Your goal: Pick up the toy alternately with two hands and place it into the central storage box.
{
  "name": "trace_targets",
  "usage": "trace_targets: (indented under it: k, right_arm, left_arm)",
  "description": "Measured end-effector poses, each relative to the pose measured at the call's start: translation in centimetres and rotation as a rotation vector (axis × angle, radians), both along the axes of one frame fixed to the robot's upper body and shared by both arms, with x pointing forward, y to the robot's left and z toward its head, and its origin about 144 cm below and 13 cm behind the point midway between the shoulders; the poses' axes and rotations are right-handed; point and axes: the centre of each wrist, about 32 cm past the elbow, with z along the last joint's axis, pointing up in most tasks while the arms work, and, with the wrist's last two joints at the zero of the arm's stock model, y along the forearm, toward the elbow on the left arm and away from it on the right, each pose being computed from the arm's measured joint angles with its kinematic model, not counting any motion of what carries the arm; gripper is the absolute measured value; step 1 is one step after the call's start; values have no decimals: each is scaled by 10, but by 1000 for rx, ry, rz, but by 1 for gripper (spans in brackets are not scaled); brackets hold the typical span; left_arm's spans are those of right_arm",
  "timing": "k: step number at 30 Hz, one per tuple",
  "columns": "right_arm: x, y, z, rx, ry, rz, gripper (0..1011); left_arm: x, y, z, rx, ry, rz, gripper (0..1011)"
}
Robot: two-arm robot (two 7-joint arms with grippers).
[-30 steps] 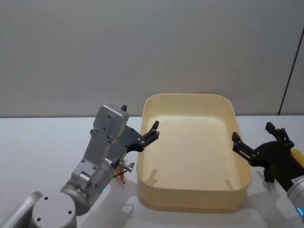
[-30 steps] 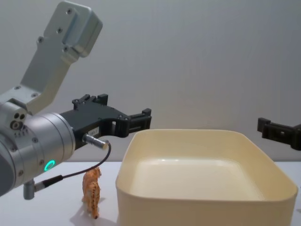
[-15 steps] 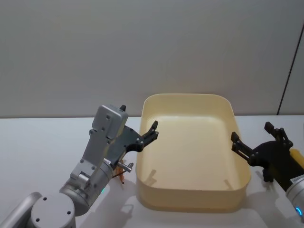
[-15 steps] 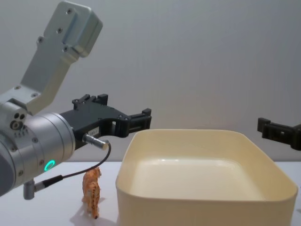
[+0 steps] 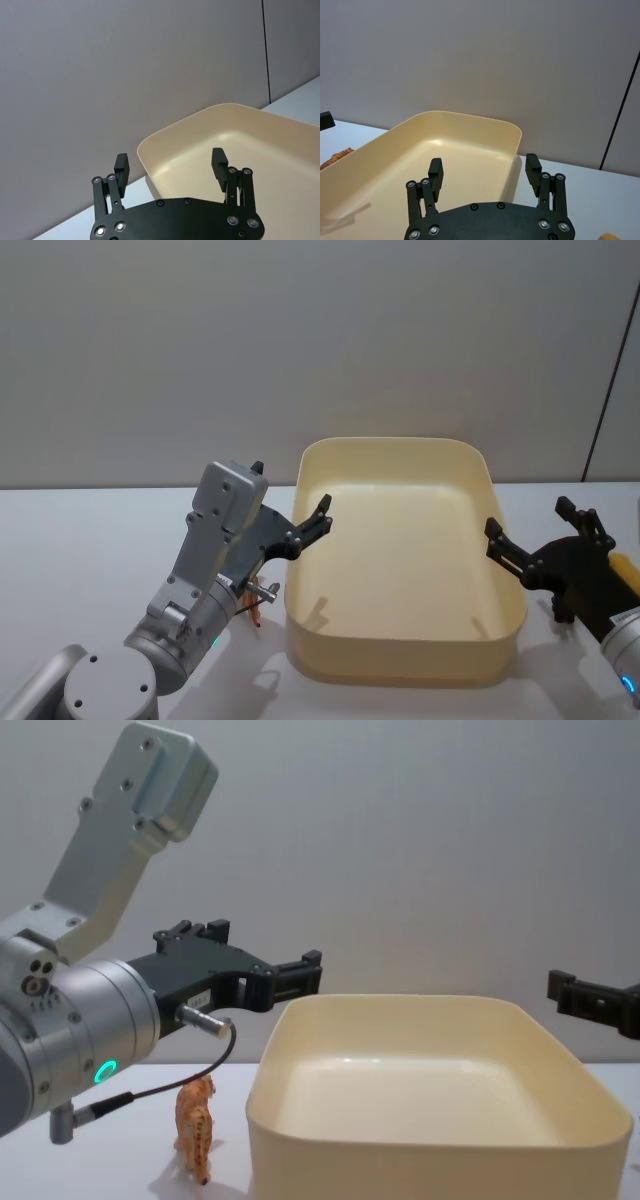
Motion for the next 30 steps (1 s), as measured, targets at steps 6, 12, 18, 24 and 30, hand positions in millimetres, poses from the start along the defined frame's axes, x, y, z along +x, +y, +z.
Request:
trace_targets:
  k: [6, 12, 18, 24, 30]
  right_arm:
    - [0, -1, 0, 4, 7, -9, 1001]
    - [-3, -6, 1, 3, 23, -35, 1001]
    - [-9, -12, 4, -7, 36, -75, 1001]
    - [-17, -17, 7, -17, 57, -110, 1001]
    - [-29, -24, 9, -31, 97, -142, 1001]
  left_arm:
    - [0, 0, 0, 0, 0, 0, 1001]
    - [0, 0, 0, 0, 0, 0, 1001]
    - [0, 0, 0, 0, 0, 0, 1001]
    - [0, 0, 0, 0, 0, 0, 1001]
    - [0, 0, 0, 0, 0, 0, 1001]
